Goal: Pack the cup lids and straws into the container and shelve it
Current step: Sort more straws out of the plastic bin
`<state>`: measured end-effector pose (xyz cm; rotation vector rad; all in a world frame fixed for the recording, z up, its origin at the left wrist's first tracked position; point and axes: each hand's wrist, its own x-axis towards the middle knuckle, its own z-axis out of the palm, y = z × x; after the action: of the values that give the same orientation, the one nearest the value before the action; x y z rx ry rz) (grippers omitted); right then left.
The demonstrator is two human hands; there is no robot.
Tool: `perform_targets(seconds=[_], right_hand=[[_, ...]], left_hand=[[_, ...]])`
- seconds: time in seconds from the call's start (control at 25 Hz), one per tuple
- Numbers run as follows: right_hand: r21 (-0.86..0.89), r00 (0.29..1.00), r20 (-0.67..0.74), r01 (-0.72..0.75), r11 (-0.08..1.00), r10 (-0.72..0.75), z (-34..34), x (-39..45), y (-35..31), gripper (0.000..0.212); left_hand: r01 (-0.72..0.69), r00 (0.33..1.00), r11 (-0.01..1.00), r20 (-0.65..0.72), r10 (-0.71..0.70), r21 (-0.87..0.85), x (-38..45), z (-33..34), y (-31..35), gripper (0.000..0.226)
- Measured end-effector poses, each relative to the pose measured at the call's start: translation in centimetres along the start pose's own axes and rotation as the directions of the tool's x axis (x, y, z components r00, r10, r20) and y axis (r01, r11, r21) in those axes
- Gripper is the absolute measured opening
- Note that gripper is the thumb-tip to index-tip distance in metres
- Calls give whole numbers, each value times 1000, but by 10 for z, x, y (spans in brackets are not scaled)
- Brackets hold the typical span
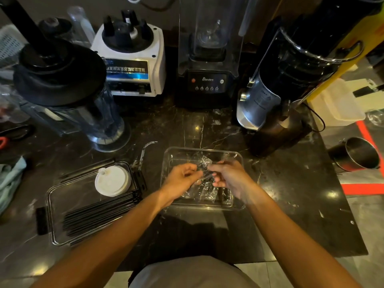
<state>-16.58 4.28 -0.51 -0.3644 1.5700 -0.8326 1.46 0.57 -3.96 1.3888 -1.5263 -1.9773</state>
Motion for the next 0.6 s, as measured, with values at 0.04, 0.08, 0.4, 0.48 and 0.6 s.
perform_targets(seconds=[0.04,0.08,0.4,0.48,0.6], right_hand=[[39,1000,4,-25,999,25,2,2,1,18],[86,999,21,-41,996,39,3,3,2,23],[-312,994,-67,58,948,-83,-11,21,16,23],[-750,982,-70,63,659,-175,-10,25,26,32],[-935,983,-53,13,355,-177,8,20,33,45]], left_hand=[[7,1000,1000,14,-7,6,0,-1,-1,18],[10,1000,1000,13,-10,17,-1,-2,-2,17],[153,984,975,-70,-165,-160,-4,-4,-2,20],[192,974,965,-86,-209,-178,0,-3,-4,19],[187,965,970,-153,-211,-156,4,1,-6,21]])
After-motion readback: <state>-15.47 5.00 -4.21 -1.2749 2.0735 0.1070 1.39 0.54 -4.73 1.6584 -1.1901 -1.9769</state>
